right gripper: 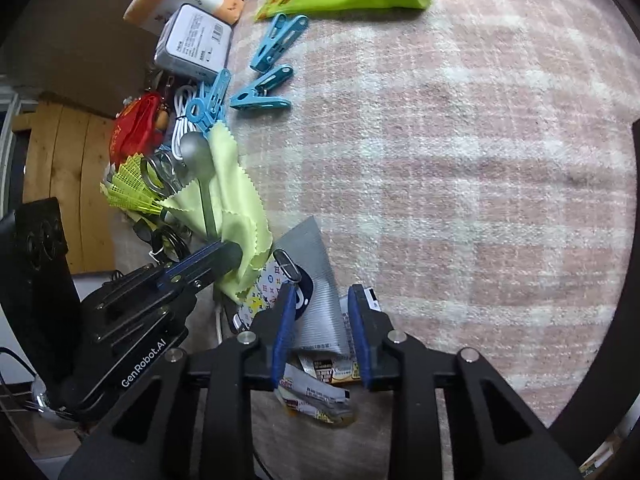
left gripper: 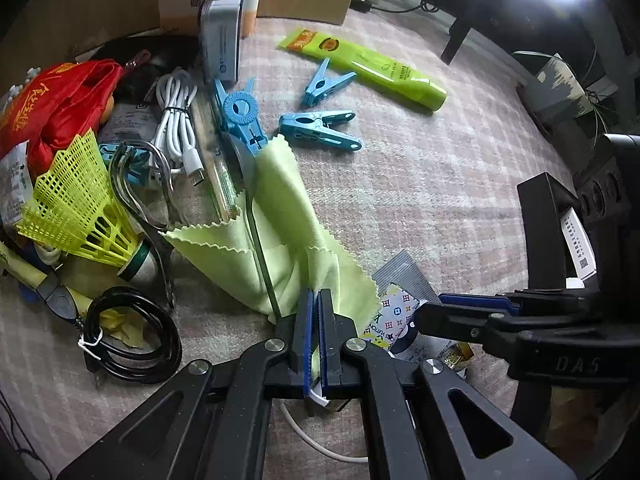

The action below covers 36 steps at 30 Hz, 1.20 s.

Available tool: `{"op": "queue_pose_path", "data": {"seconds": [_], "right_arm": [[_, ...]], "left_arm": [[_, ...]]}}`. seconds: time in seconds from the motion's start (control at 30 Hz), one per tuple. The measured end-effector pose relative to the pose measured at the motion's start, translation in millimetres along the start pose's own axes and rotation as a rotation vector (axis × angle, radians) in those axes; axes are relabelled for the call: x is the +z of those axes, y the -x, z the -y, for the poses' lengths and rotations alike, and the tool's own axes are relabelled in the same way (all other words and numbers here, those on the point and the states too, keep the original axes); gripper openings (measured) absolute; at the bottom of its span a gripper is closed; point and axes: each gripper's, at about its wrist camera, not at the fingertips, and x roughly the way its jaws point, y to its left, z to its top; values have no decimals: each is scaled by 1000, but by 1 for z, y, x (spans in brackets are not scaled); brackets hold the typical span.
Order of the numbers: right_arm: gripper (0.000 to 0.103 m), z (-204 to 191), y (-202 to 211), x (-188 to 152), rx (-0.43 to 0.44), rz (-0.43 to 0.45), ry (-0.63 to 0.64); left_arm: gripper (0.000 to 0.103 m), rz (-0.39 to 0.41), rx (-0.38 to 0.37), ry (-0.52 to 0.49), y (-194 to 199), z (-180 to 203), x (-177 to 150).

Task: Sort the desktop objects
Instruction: 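Grasp the green cloth with the left gripper while the right grasps the grey card pack, then carry the green cloth and grey card pack to the tray and release both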

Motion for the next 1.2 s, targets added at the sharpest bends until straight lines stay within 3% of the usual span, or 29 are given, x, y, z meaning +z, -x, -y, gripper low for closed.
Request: {"op": "queue_pose_path", "data": {"seconds": [0.03, 0.2, 0.37, 0.67, 0.97, 1.2], "right_arm": [[10, -3, -1, -2, -16, 3, 15], [6, -8, 14, -12, -29, 36, 66], [1, -11, 47, -22, -44, 118, 77], [1, 14, 119, -48, -51, 275, 54], [1, 63, 177, -100, -74, 418, -42], [1, 124, 219, -151, -126, 509, -180]], "left_arm": [[2, 1, 0, -2, 1, 1, 0], [2, 26, -6, -5, 11, 1, -1], [2, 83, -31, 2, 36, 3, 0], [2, 169, -118, -49, 79, 29, -2], [2, 186, -244, -160, 99, 97, -20], [2, 135, -338, -320, 99, 173, -44]]}}
